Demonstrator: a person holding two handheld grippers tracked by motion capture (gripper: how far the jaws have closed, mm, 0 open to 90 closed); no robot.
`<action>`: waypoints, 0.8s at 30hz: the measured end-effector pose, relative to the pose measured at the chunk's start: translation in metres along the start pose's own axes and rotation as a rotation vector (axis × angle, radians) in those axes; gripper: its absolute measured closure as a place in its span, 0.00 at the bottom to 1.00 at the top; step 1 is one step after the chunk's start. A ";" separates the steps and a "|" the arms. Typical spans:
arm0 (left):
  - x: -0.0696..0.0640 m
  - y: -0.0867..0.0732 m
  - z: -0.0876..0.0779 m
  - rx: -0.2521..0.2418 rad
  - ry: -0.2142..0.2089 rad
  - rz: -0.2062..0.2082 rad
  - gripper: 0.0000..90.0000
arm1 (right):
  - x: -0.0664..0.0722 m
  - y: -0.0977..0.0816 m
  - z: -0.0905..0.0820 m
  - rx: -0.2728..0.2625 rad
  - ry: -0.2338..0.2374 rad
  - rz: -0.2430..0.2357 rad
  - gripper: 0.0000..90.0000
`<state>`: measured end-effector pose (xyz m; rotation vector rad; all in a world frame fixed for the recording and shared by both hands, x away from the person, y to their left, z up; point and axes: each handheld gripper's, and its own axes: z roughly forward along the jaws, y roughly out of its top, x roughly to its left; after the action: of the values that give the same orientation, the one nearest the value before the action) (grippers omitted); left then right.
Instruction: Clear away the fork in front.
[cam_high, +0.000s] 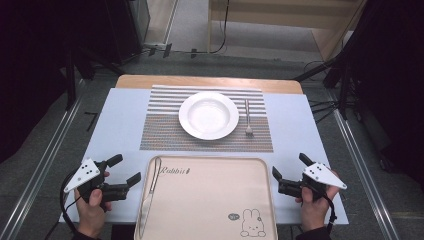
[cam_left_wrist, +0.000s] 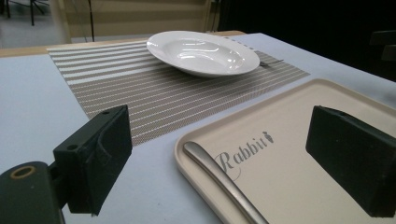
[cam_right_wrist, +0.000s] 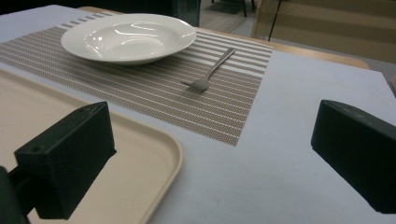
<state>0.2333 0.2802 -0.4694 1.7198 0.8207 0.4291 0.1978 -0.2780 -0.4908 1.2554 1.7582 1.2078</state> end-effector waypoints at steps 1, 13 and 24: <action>0.001 0.000 -0.001 -0.006 0.007 -0.001 0.07 | 0.001 0.001 0.001 0.003 0.001 -0.007 0.00; 0.008 -0.007 -0.014 -0.024 0.018 0.000 0.07 | 0.005 0.026 0.014 -0.015 0.031 -0.012 0.00; -0.002 -0.011 -0.011 -0.018 0.010 0.021 0.07 | 0.017 0.048 0.029 -0.029 0.054 -0.021 0.00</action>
<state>0.2214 0.2881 -0.4766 1.7124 0.8038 0.4584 0.2344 -0.2479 -0.4568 1.1952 1.7817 1.2615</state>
